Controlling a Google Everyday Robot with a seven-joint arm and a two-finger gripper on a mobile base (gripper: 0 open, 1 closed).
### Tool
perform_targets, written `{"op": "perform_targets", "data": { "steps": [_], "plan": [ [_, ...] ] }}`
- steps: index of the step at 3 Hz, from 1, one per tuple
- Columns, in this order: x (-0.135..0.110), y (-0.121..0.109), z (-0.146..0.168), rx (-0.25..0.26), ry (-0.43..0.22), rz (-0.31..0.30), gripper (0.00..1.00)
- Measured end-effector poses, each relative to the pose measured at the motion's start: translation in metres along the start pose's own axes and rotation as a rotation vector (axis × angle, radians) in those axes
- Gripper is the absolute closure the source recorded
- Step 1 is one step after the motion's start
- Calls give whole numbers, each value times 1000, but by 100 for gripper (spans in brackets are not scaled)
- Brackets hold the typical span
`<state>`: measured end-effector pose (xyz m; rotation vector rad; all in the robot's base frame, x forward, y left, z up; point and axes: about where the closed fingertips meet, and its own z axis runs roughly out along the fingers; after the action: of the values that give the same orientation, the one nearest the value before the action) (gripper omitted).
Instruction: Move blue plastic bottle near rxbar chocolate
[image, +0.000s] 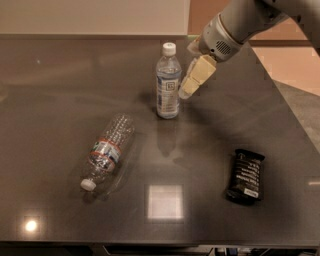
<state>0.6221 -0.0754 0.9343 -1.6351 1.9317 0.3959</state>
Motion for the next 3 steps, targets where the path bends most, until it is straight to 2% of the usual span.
{"op": "perform_targets", "data": {
  "steps": [1, 2, 3],
  "plan": [
    [-15, 0, 12, -25, -38, -5, 0],
    [-25, 4, 18, -40, -52, -1, 18],
    [-30, 9, 20, -59, -66, 0, 41]
  ]
}}
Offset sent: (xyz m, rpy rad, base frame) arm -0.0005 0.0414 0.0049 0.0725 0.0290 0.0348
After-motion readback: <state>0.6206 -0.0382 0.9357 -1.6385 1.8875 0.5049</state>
